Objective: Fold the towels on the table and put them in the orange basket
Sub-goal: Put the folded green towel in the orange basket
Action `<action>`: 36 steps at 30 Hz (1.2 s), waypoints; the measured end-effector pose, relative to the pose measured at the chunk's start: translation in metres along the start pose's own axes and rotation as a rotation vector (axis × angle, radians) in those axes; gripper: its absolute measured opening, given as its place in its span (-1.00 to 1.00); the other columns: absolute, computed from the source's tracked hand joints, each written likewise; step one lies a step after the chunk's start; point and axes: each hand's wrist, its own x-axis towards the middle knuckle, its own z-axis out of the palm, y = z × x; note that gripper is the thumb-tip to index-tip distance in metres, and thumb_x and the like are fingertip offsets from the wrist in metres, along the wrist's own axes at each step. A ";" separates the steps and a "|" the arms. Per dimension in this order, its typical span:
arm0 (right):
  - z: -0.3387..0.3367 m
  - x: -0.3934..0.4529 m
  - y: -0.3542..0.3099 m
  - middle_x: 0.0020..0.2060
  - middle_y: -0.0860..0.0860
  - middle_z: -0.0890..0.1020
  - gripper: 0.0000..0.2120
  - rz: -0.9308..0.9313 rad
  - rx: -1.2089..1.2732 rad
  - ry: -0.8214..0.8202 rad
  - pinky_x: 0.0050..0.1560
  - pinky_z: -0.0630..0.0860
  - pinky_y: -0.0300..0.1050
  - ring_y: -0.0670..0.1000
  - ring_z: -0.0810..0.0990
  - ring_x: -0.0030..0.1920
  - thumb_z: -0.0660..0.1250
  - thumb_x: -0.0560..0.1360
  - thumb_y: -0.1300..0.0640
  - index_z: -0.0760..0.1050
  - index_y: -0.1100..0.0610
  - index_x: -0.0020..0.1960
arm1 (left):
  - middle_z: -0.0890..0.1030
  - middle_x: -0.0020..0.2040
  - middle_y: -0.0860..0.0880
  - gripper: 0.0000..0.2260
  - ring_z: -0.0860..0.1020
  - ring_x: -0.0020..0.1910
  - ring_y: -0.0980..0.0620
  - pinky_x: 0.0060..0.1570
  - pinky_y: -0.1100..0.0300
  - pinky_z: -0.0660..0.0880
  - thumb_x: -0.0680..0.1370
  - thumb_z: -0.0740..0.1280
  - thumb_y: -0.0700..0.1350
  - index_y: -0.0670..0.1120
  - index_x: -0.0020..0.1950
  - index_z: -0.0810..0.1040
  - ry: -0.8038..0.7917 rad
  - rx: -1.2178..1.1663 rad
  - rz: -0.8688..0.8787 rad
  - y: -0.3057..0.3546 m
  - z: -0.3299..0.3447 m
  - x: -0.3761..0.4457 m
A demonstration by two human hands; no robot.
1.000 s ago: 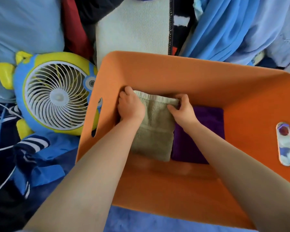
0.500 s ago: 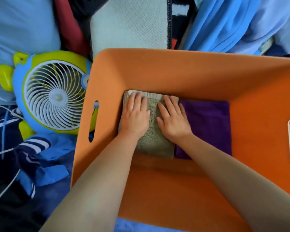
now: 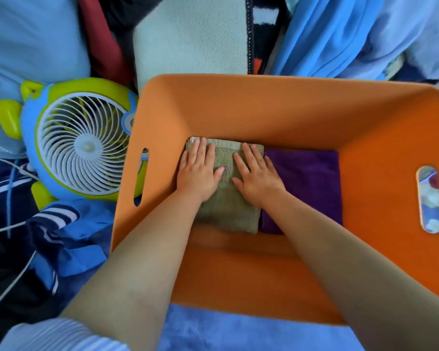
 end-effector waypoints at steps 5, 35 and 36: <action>-0.047 -0.040 -0.012 0.51 0.08 -0.13 -0.49 -0.029 0.024 0.011 0.47 -0.12 0.08 0.06 -0.17 0.50 -0.04 0.60 -0.01 -0.07 0.09 0.50 | 0.05 0.53 -0.11 -0.52 -0.04 0.51 -0.06 0.45 0.00 0.00 0.59 0.11 -0.06 -0.12 0.49 0.09 -0.023 0.067 0.004 0.017 -0.058 -0.024; -0.242 -0.632 -0.089 0.28 0.09 0.46 -0.65 0.179 -0.107 0.881 0.30 0.30 0.01 0.12 0.35 0.31 0.13 0.52 0.19 0.37 0.18 0.30 | 0.41 0.27 -0.14 -0.72 0.33 0.28 -0.15 0.16 0.00 0.33 0.54 0.15 -0.19 -0.15 0.24 0.43 0.577 0.182 0.279 0.173 -0.360 -0.526; -0.231 -0.661 -0.091 0.28 0.10 0.46 -0.64 0.226 -0.107 0.907 0.31 0.31 0.01 0.12 0.36 0.31 0.14 0.52 0.19 0.38 0.18 0.29 | 0.41 0.27 -0.15 -0.72 0.32 0.28 -0.17 0.17 0.00 0.33 0.55 0.15 -0.19 -0.15 0.25 0.43 0.582 0.182 0.333 0.184 -0.358 -0.546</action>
